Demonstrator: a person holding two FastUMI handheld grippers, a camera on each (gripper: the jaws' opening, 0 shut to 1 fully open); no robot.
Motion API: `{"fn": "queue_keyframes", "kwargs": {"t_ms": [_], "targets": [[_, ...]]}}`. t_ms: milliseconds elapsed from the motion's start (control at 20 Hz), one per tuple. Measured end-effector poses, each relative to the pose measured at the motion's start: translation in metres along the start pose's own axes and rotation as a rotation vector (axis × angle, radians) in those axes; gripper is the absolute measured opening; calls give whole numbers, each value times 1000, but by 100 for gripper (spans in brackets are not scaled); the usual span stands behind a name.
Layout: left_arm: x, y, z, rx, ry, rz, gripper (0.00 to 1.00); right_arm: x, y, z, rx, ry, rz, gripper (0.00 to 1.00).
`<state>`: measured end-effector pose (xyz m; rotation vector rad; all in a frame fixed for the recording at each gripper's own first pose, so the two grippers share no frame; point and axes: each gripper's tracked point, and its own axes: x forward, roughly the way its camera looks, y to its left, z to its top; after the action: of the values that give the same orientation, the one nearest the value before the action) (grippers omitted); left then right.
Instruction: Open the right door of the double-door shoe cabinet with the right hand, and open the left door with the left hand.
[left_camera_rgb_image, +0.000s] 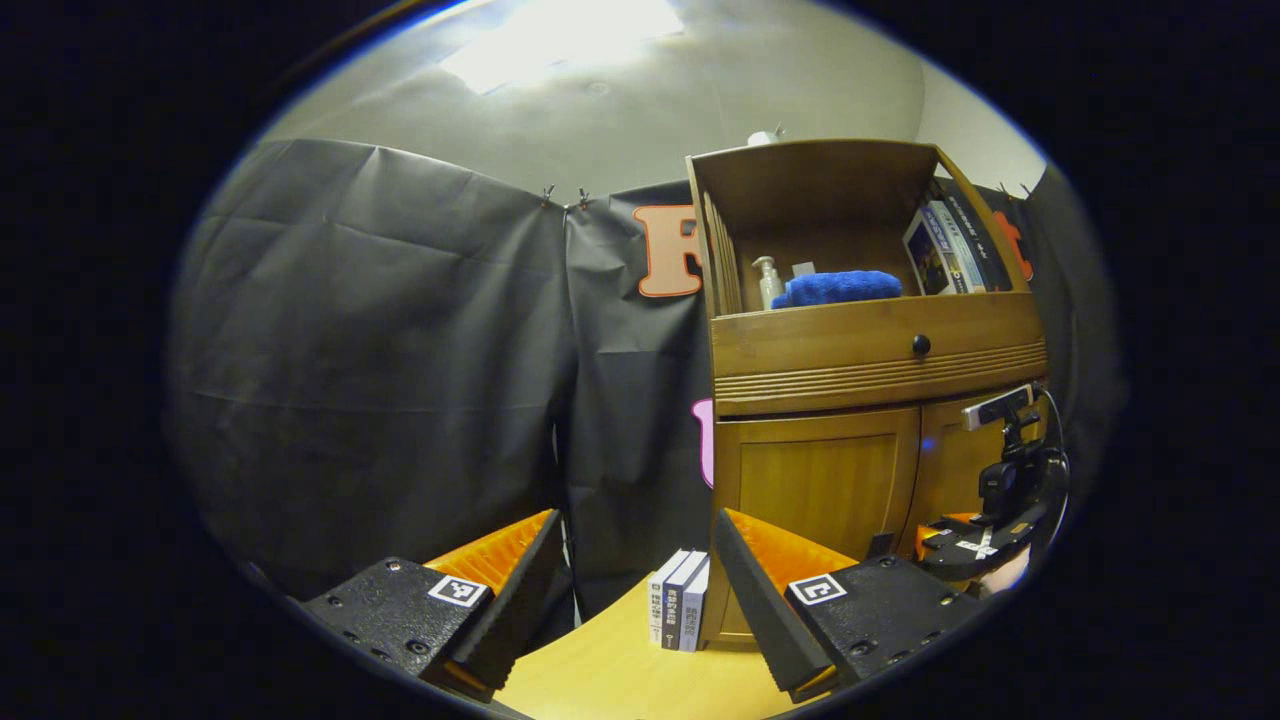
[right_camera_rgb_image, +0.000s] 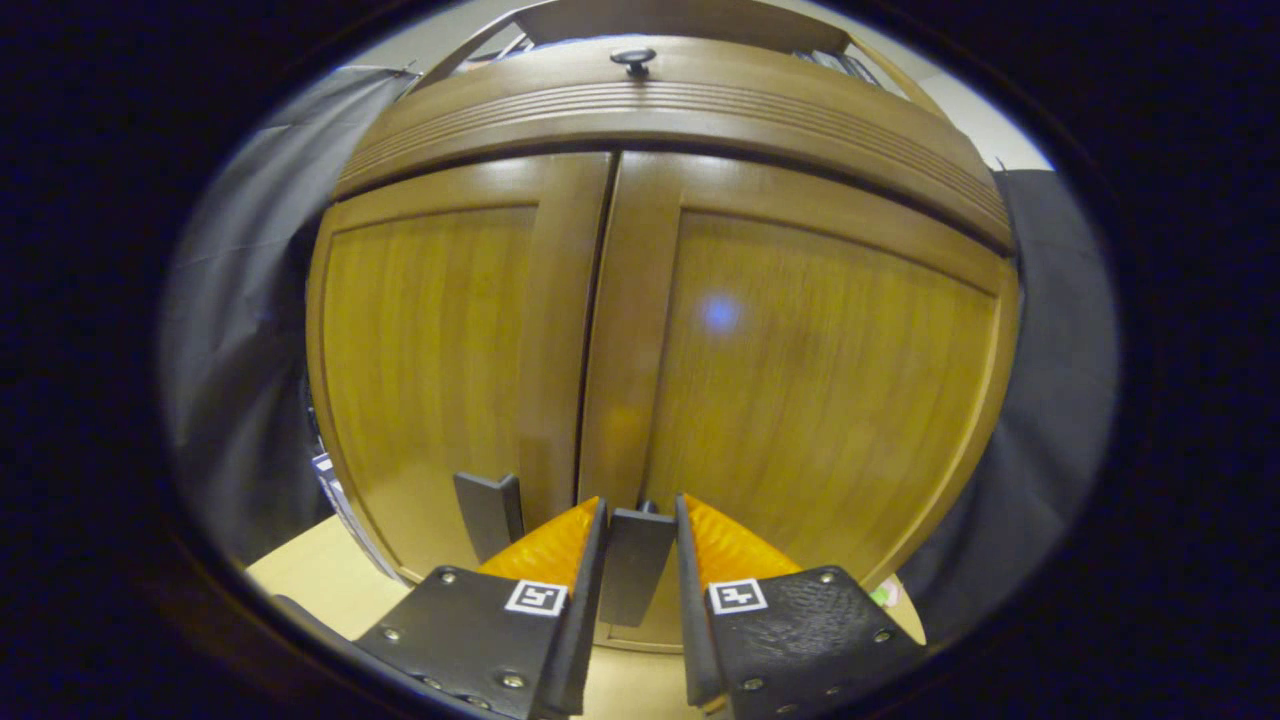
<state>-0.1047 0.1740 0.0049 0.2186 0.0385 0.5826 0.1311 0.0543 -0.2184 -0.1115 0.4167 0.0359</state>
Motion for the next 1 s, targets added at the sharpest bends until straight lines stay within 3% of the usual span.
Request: {"fn": "queue_keyframes", "kwargs": {"t_ms": [50,100,500,1000], "targets": [[-1,2,-1,-1,4,3,94,-5,-1,4,23,-24,-8,37],[-1,3,-2,-5,8,3,92,5,-1,-4,42,1,-16,29],[-3,-19,-2,-46,19,-84,94,-23,-11,-3,103,3,-41,27],[-14,-84,1,-74,16,-308,92,-96,-32,-25,126,-12,-96,27]]}}
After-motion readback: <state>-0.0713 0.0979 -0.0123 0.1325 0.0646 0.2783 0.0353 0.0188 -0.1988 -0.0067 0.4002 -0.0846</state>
